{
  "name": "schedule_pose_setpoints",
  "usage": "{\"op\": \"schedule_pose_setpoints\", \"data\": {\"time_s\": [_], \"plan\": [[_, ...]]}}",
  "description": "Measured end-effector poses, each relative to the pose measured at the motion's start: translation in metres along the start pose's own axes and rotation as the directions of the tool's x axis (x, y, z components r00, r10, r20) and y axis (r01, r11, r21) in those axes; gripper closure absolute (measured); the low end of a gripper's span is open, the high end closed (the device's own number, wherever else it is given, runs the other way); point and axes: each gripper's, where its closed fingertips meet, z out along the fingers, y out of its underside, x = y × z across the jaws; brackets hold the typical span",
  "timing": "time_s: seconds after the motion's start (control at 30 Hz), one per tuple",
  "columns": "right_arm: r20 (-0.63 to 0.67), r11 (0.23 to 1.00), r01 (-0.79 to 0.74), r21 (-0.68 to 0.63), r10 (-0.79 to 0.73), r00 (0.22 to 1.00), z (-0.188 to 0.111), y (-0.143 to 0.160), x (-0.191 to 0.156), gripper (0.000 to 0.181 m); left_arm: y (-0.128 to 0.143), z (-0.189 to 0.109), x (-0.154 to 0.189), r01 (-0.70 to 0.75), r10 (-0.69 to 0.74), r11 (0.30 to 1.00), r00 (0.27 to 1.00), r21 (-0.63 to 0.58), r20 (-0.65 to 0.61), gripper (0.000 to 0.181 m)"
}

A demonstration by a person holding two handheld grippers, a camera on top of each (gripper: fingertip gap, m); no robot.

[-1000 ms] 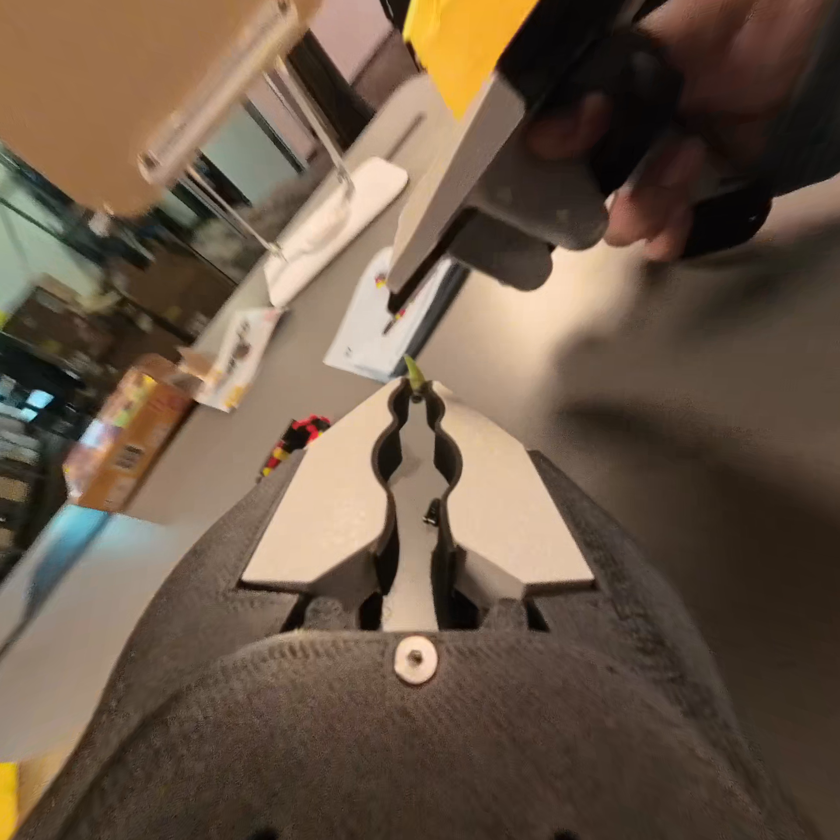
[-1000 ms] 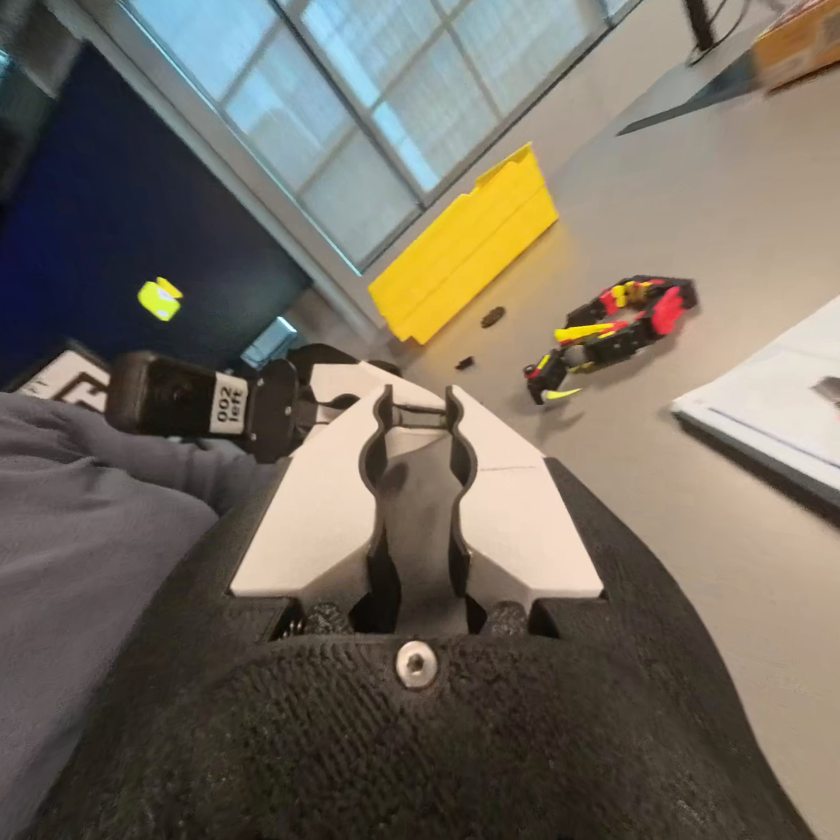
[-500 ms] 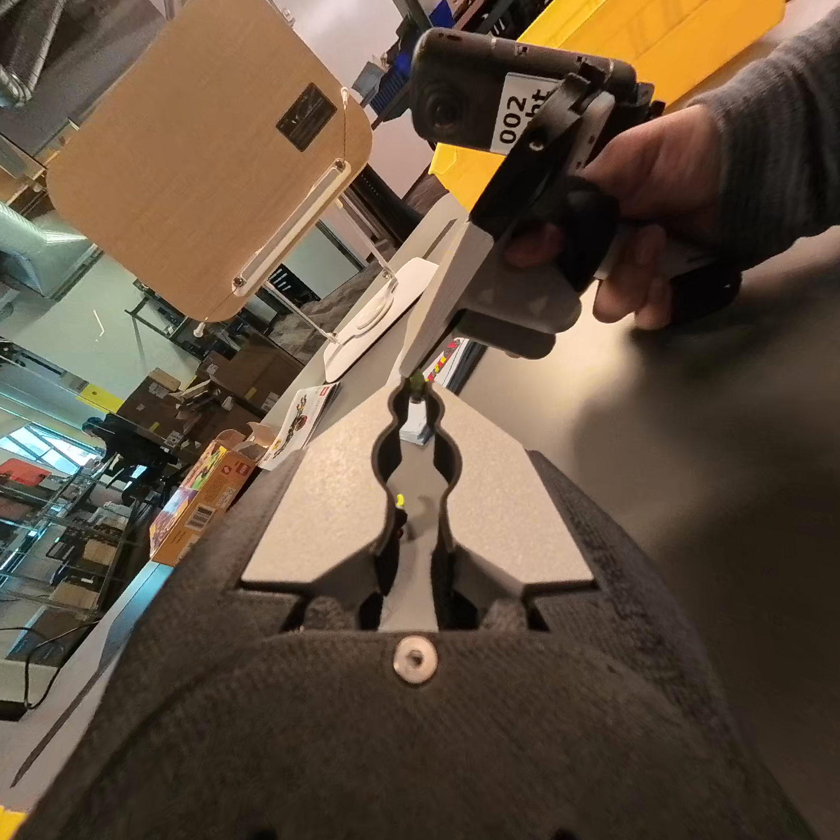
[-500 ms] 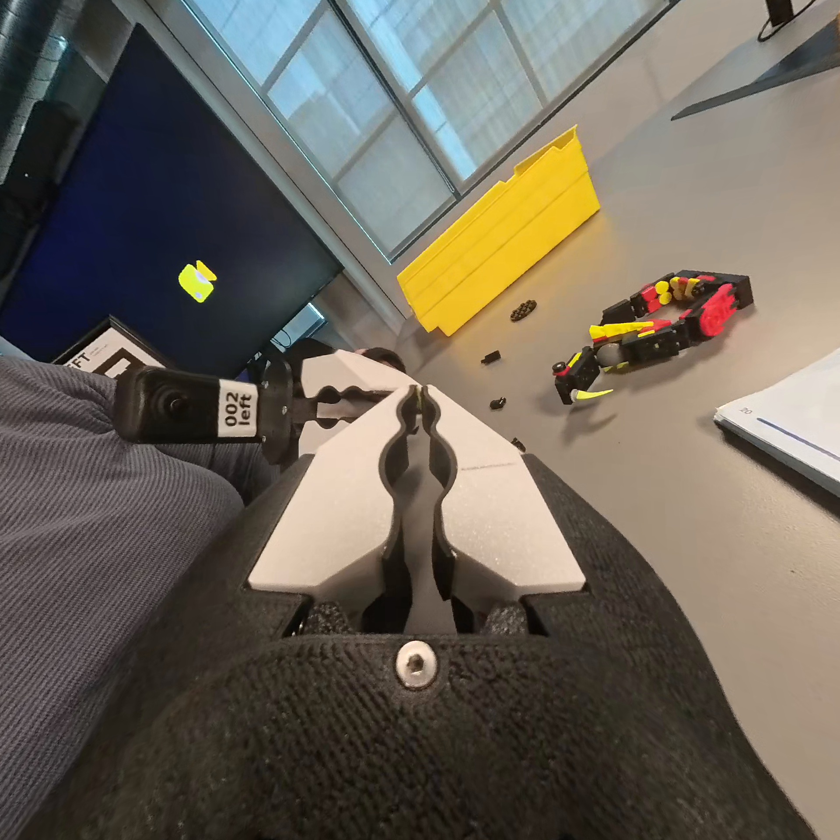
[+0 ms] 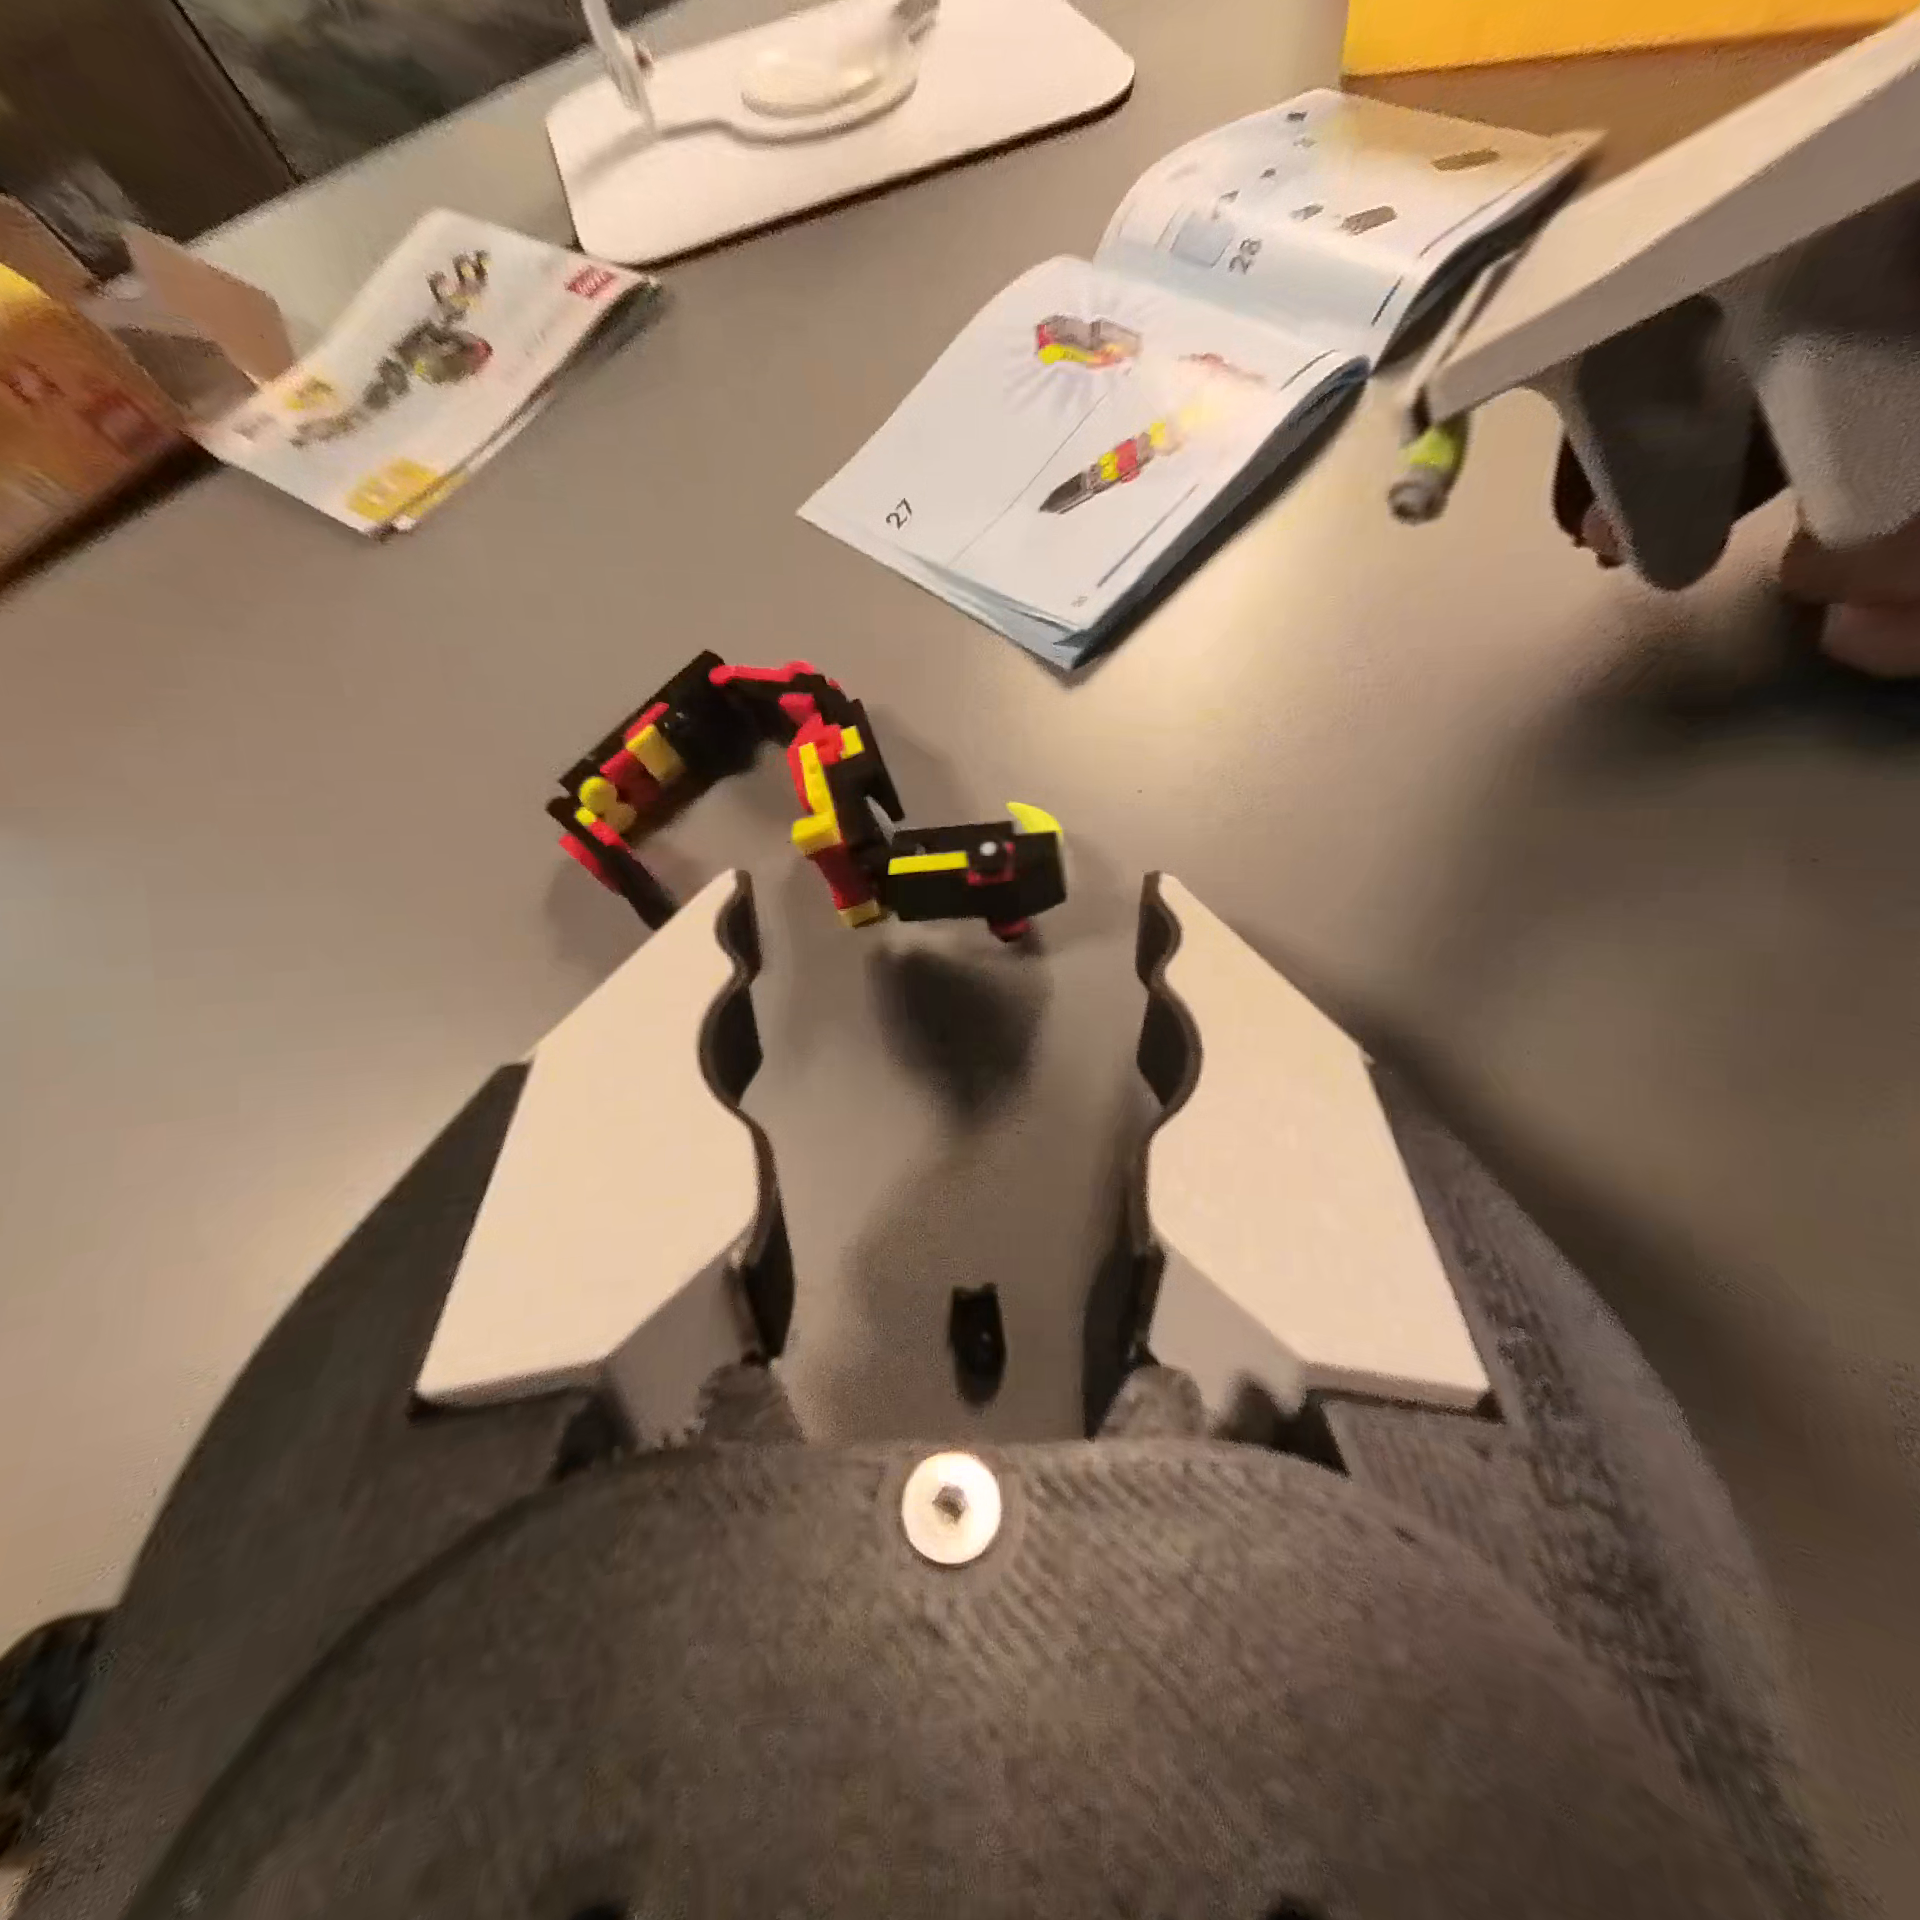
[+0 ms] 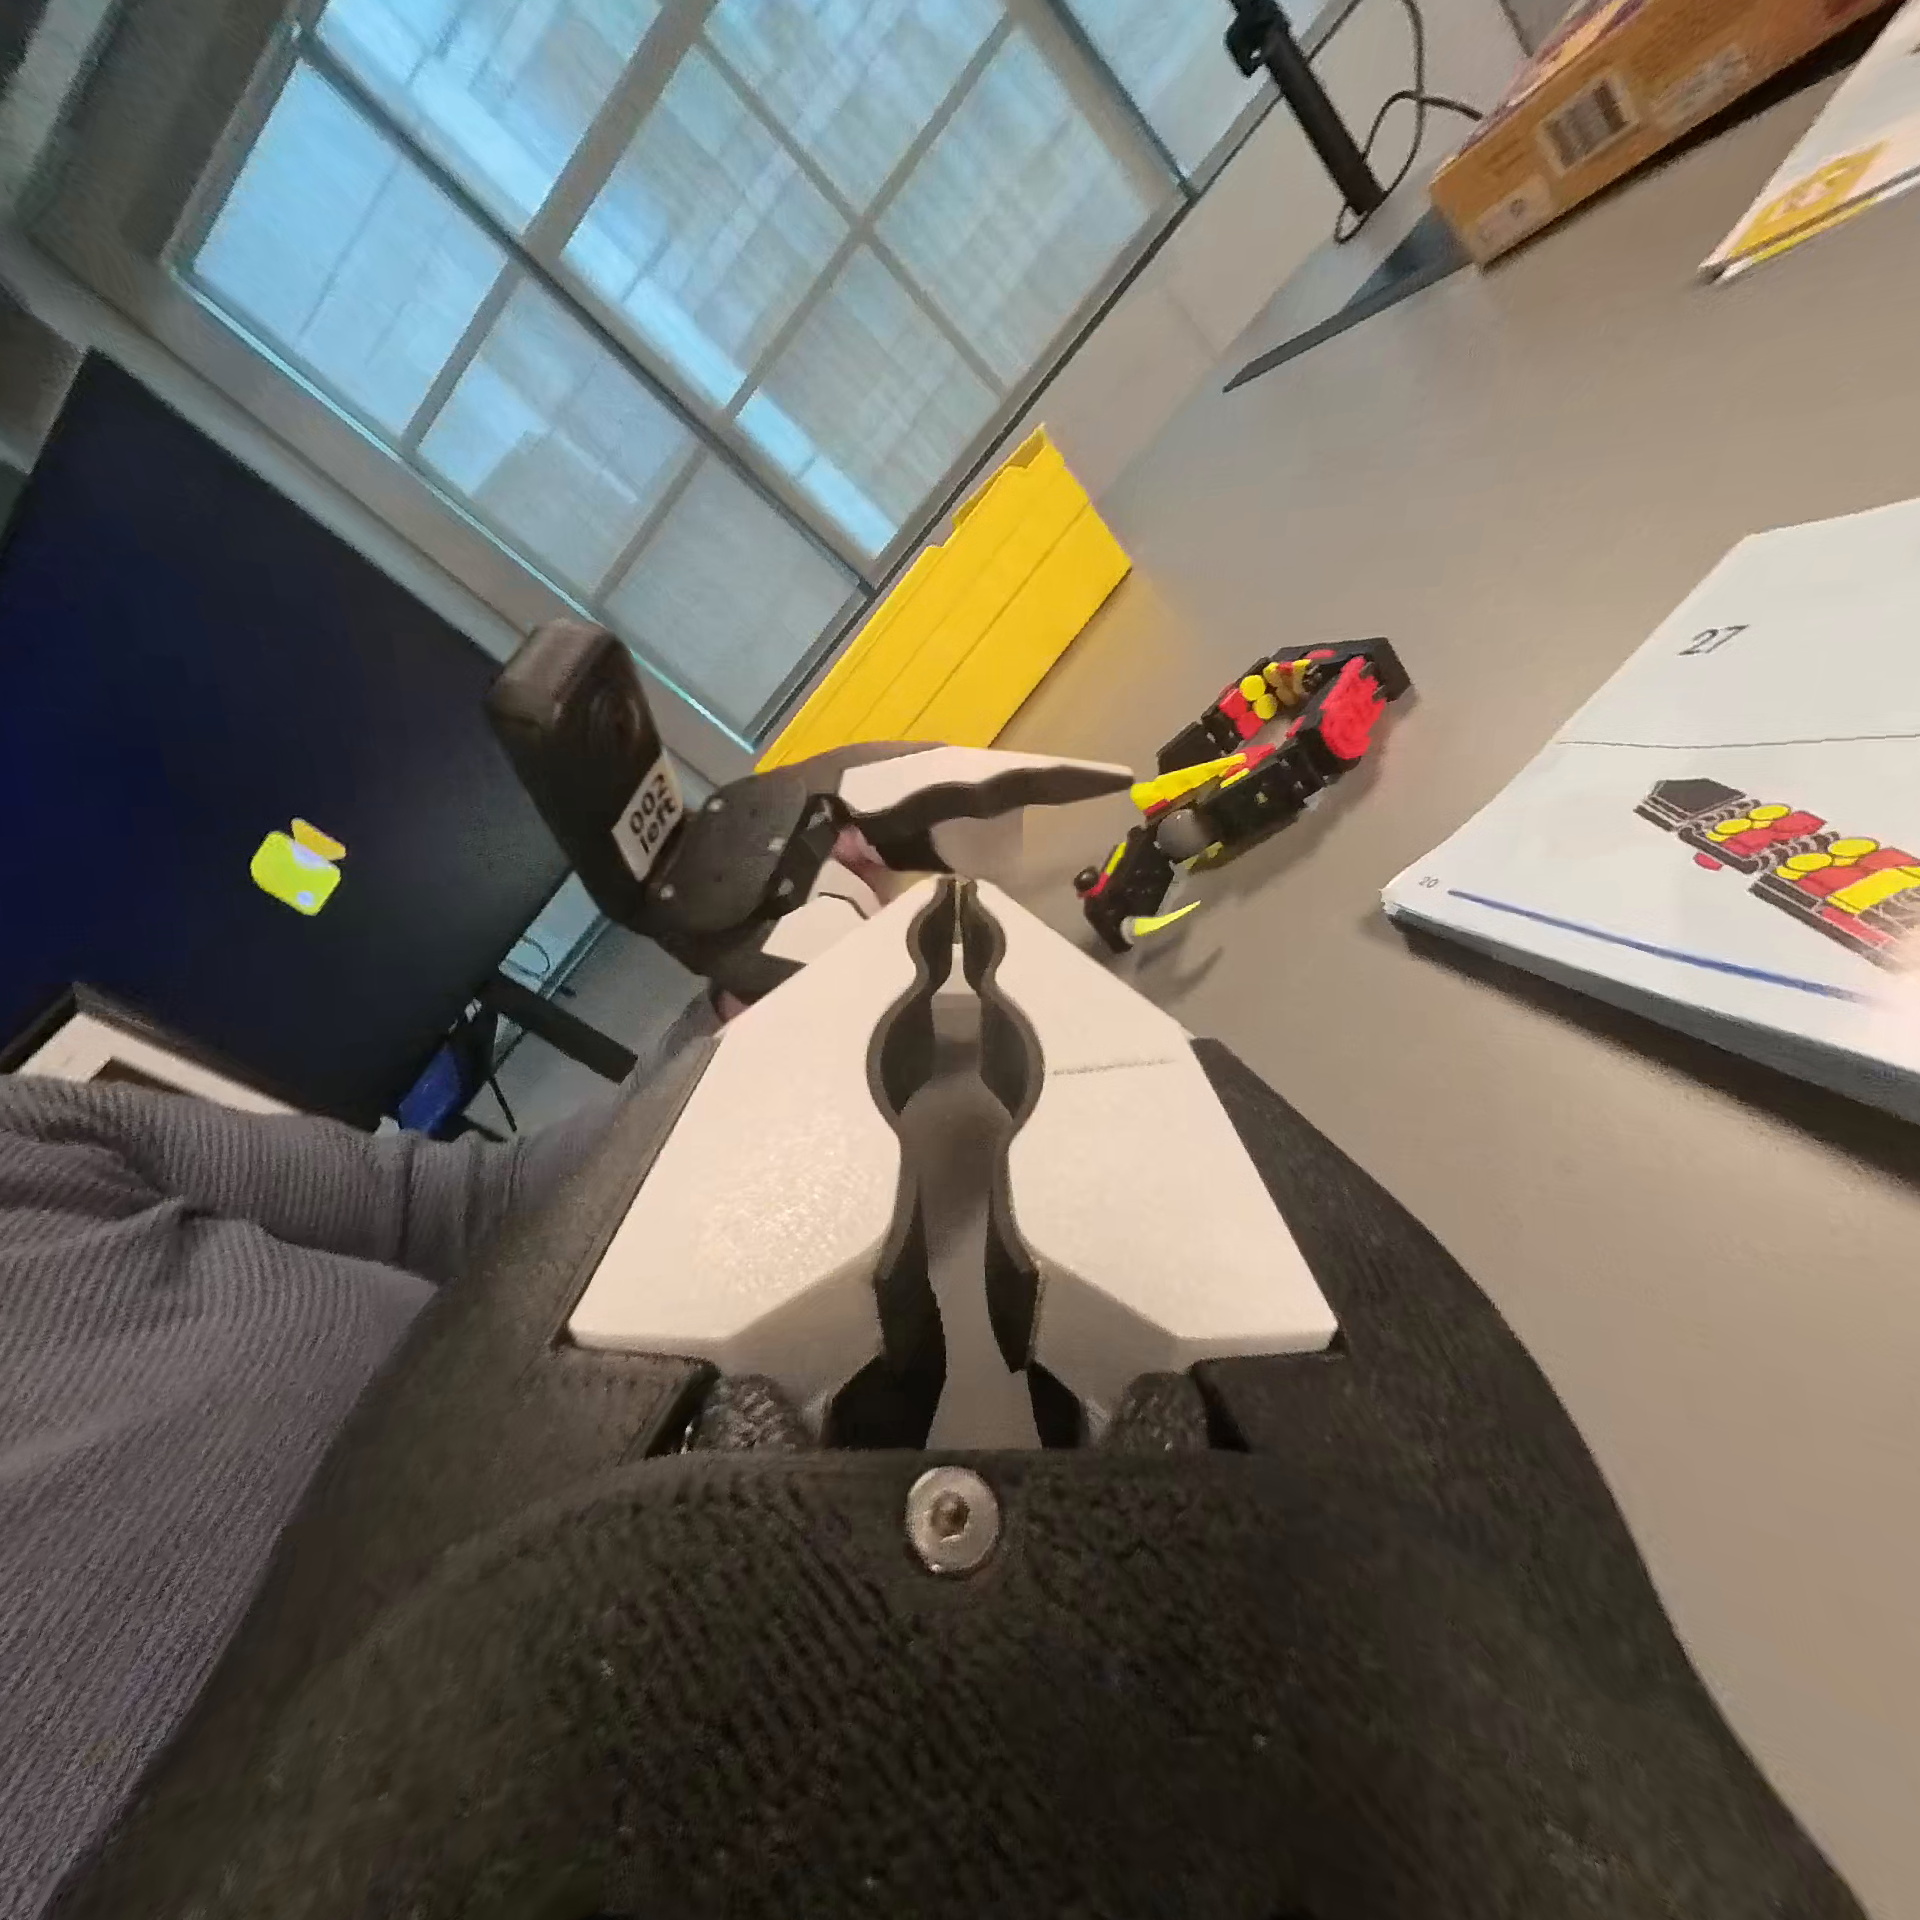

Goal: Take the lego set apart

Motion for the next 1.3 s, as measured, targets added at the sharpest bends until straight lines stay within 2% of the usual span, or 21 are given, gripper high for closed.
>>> {"op": "schedule_pose_setpoints", "data": {"time_s": [0.17, 0.37, 0.43, 0.63, 0.73, 0.87, 0.97, 1.07, 1.2, 1.3], "plan": [[-0.061, 1.0, -0.009, 0.014, 0.01, 0.998, 0.011, -0.003, 0.011, 0.181, 0.002, 0.016, 0.0, 0.057, -0.063, 0.997, 0.993, -0.059, -0.103, 0.109], [-0.117, 0.999, -0.046, -0.003, 0.045, 0.992, 0.026, 0.002, 0.02, 0.181, 0.009, 0.025, 0.002, -0.013, -0.005, 0.992, 0.99, -0.127, -0.139, 0.115], [-0.133, 0.998, -0.059, -0.02, 0.056, 0.99, 0.031, 0.005, 0.022, 0.181, 0.008, 0.025, 0.001, -0.036, 0.018, 0.992, 0.989, -0.118, -0.144, 0.122], [-0.183, 0.998, -0.061, -0.012, 0.058, 0.981, 0.037, 0.005, 0.029, 0.181, 0.008, 0.026, 0.0, -0.035, 0.013, 0.992, 0.983, -0.12, -0.182, 0.123], [-0.169, 0.998, -0.067, 0.008, 0.067, 0.983, 0.038, 0.002, 0.028, 0.181, 0.004, 0.024, 0.001, -0.064, 0.048, 0.995, 0.981, -0.079, -0.186, 0.124], [-0.135, 0.999, -0.042, 0.018, 0.044, 0.99, 0.039, 0.0, 0.018, 0.181, -0.015, 0.012, 0.001, -0.165, 0.175, 0.982, 0.976, 0.091, -0.129, 0.124], [-0.031, 0.999, -0.021, 0.047, 0.023, 0.999, 0.038, -0.007, -0.001, 0.181, -0.034, -0.004, 0.003, -0.34, 0.355, 0.902, 0.935, 0.266, -0.009, 0.124], [0.024, 0.998, 0.052, 0.035, -0.053, 0.998, 0.037, -0.011, -0.02, 0.181, -0.048, -0.021, 0.009, -0.529, 0.518, 0.756, 0.844, 0.386, 0.142, 0.124], [0.031, 0.987, 0.158, -0.035, -0.157, 0.987, 0.04, -0.003, -0.036, 0.181, -0.062, -0.038, 0.018, -0.65, 0.595, 0.595, 0.752, 0.473, 0.284, 0.124], [0.047, 0.983, 0.173, -0.061, -0.17, 0.984, 0.04, 0.001, -0.04, 0.181, -0.066, -0.045, 0.021, -0.674, 0.604, 0.546, 0.728, 0.497, 0.323, 0.124]]}}
